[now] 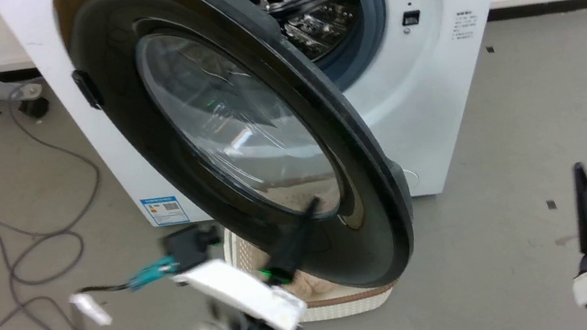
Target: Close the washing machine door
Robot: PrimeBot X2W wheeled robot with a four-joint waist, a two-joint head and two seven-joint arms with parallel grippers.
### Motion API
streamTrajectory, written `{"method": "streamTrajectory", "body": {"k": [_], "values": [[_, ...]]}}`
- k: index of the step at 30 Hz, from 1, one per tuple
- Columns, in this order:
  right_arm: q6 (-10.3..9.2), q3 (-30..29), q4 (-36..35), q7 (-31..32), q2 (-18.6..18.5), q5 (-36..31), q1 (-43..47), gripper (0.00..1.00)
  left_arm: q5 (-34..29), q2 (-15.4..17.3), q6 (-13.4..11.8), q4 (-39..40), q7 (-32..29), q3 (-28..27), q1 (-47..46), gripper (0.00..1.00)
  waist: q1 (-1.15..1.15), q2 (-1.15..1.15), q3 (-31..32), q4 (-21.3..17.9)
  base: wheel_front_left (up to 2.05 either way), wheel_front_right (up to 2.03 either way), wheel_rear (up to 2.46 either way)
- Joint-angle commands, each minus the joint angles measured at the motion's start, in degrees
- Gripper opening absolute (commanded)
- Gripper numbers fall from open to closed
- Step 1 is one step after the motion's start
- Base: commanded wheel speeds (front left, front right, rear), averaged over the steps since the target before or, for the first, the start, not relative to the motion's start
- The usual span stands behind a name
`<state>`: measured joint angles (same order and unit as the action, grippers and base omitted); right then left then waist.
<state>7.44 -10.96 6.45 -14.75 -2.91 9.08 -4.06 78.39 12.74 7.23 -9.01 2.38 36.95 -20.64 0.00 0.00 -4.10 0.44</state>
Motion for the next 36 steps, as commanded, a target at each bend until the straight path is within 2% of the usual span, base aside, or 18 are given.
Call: {"method": "streamTrajectory", "body": {"k": [1, 3, 5, 6, 8, 12, 16, 18, 19, 20, 26, 31, 32, 33, 34, 36], "values": [[0.05, -0.76, -0.69, -0.25, 0.03, 0.25, 0.07, 1.0, -2.89, 2.06, 0.25, 0.07, 3.41, 0.22, -1.65, 0.0, 0.0, 0.0, 0.78, 0.75, 0.0, 0.0, 0.0], [0.05, -2.02, -1.44, -0.25, 0.03, -0.02, -0.46, 1.0, -7.13, 4.45, 0.25, -1.2, 7.99, 0.89, -2.84, 0.0, 0.0, 0.0, 1.27, 1.38, 0.0, 0.0, 0.0], [0.05, -3.8, -1.97, -0.25, 0.03, -0.27, -1.01, 1.0, -14.14, 6.65, -0.41, -5.27, 11.2, 0.16, -4.26, 0.0, 0.0, 0.0, 1.77, 2.17, 0.0, 0.0, 0.0], [0.05, -4.49, -2.3, -0.25, 0.03, -0.3, -1.33, 1.0, -16.79, 6.52, -1.67, -6.67, 12.0, -1.18, -4.78, 0.0, 0.0, 0.0, 1.98, 2.59, 0.0, 0.0, 0.0], [0.05, -5.78, -3.17, -0.25, 0.03, -0.57, -2.06, 1.0, -23.35, 6.08, -5.75, -7.69, 12.52, -5.06, -5.76, 0.0, 0.0, 0.0, 2.24, 3.3, 0.0, 0.0, 0.0], [0.05, -6.96, -5.17, -0.25, 0.03, -1.13, -3.85, 1.0, -38.21, 3.89, -13.07, -3.21, 12.59, -15.08, -3.81, 0.0, 0.0, 0.0, 2.4, 4.27, 0.0, 0.0, 0.0], [0.05, -6.22, -7.79, -0.25, 0.03, -1.91, -6.05, 1.0, -50.72, 3.37, -18.35, 1.25, 12.6, -21.48, -0.17, 0.0, 0.0, 0.0, 2.5, 4.74, 0.0, 0.0, 0.0], [0.05, -5.34, -9.32, -0.25, 0.03, -2.19, -7.1, 1.0, -54.9, 3.06, -19.95, 3.06, 12.61, -23.6, 1.98, 0.0, 0.0, 0.0, 2.6, 4.96, 0.0, 0.0, 0.0], [0.05, -4.93, -10.06, -0.25, 0.03, -2.05, -7.61, 1.0, -56.35, 2.83, -20.34, 3.68, 12.61, -24.37, 3.1, 0.45, 0.0, 0.0, 2.62, 5.1, 0.0, 0.0, 0.0], [0.05, -4.62, -10.73, -0.25, 0.03, -1.59, -8.11, 1.0, -58.24, 2.83, -20.95, 4.32, 12.61, -24.95, 4.06, 1.0, 0.0, 0.0, 2.62, 5.31, 0.0, 0.0, 0.0], [0.05, -0.71, -14.6, -0.25, 0.03, 2.72, -11.03, 1.0, -64.8, 1.71, -22.04, 6.23, 12.61, -27.04, 9.55, 1.0, 0.0, 0.0, 2.7, 6.28, 0.0, 0.0, 0.0], [0.05, 3.47, -17.52, -0.25, 0.03, 7.9, -13.17, 1.0, -67.16, 0.29, -20.89, 6.61, 12.61, -28.12, 13.53, 1.0, 0.0, 0.0, 3.09, 7.0, 0.0, 0.0, 0.0], [0.05, 4.34, -18.07, -0.25, 0.03, 9.16, -13.55, 0.58, -67.44, 0.02, -20.47, 6.62, 12.61, -28.32, 14.21, 1.0, 0.0, 0.0, 3.16, 7.13, 0.0, 0.0, 0.0], [0.05, 5.45, -18.53, -0.25, 0.03, 10.11, -13.85, 0.24, -67.93, -0.1, -20.04, 6.52, 12.61, -28.38, 14.86, 1.0, 0.0, 0.0, 3.23, 7.27, 0.0, 0.0, 0.0], [0.05, 6.86, -19.1, -0.25, 0.03, 11.12, -14.19, 0.0, -68.28, -0.3, -19.6, 6.4, 12.62, -28.45, 15.47, 1.0, 0.0, 0.0, 3.28, 7.4, 0.0, 0.0, 0.0], [0.05, 9.84, -20.3, -0.25, 0.03, 12.99, -14.72, 0.0, -68.63, -0.88, -18.88, 6.38, 12.62, -28.96, 16.46, 1.0, 0.0, 0.0, 3.37, 7.59, 0.0, 0.0, 0.0]]}}
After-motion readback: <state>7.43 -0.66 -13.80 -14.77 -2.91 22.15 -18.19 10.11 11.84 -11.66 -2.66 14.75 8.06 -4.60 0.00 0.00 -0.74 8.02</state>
